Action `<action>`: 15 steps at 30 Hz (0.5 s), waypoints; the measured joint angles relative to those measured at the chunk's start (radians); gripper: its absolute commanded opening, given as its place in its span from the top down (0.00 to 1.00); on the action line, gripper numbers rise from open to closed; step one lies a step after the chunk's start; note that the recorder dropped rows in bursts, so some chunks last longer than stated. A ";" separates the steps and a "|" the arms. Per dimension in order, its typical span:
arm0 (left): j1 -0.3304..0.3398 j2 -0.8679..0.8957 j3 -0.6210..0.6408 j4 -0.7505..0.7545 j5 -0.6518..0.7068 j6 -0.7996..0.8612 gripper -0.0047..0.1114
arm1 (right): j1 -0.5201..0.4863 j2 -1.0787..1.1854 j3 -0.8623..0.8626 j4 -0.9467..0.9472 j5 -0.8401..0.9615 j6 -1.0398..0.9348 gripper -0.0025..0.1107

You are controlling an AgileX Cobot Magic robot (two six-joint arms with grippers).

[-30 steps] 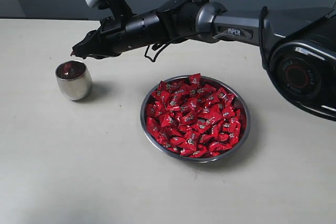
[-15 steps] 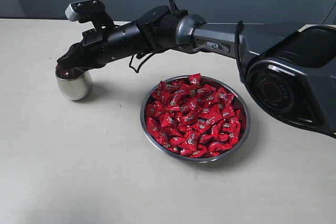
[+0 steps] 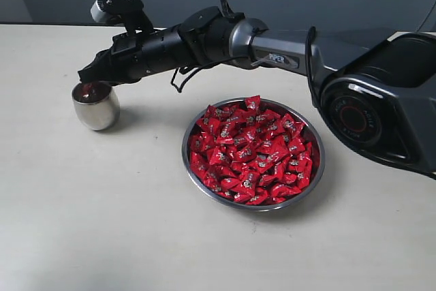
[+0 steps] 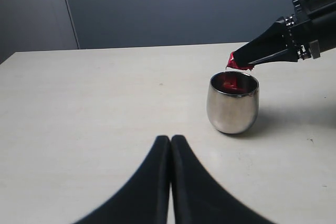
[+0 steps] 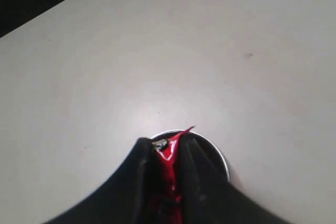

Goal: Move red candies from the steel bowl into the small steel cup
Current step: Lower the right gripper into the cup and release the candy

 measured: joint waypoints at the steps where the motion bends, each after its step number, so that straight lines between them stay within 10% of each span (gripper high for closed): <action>1: 0.000 0.000 0.000 0.000 0.000 0.000 0.96 | 0.002 0.000 0.000 0.000 -0.007 0.000 0.98; 10: 0.000 0.000 0.000 0.000 0.000 0.000 0.96 | 0.003 0.000 0.000 -0.040 -0.022 0.000 0.97; 15: 0.000 0.000 0.000 0.000 0.000 0.000 0.96 | 0.004 0.000 0.000 -0.052 -0.013 0.005 0.68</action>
